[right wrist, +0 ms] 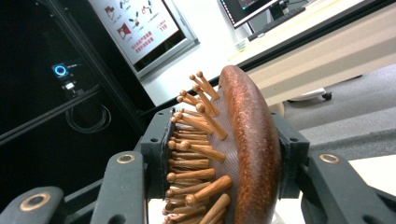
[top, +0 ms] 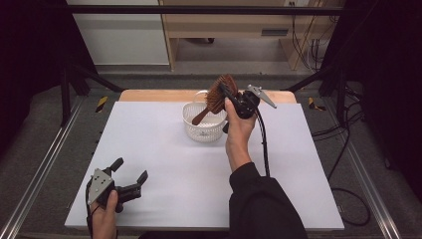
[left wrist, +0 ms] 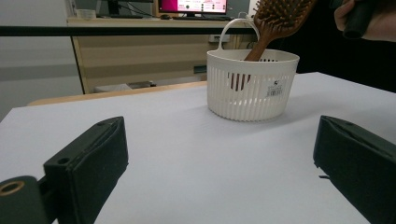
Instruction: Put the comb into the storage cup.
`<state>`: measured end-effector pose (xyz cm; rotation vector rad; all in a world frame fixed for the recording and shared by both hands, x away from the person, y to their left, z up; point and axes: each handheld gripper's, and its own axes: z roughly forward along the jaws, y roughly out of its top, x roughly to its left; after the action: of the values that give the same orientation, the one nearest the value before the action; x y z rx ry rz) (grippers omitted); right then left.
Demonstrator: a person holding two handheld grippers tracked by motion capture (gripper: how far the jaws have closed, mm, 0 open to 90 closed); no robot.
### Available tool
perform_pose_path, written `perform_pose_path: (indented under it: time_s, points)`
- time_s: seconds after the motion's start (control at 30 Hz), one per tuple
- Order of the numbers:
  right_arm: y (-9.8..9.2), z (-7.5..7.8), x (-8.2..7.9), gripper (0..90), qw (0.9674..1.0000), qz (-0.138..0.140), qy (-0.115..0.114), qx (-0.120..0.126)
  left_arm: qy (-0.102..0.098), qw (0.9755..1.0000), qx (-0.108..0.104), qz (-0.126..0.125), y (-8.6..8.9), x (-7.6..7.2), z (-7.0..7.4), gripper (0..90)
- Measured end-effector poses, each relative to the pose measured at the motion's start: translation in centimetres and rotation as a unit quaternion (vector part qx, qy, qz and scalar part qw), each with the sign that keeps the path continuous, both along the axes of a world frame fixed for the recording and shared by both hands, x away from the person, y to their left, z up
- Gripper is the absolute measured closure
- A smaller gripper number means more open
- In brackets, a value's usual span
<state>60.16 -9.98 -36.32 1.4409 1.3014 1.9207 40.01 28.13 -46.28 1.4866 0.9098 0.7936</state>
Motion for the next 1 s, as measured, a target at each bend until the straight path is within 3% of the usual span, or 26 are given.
perform_pose_path:
  time_s: [0.3, 1.0]
  points:
    - [0.5, -1.5, 0.3, 50.6, 0.9999, -0.001, 0.012, 0.004, 0.000, 1.0000, 0.000, -0.002, 0.0, 0.0, 0.0, 3.1]
    - [1.1, -2.5, 0.4, 50.4, 0.9998, 0.000, 0.019, 0.007, 0.000, 1.0000, 0.001, -0.004, -0.1, 0.0, 0.0, 3.1]
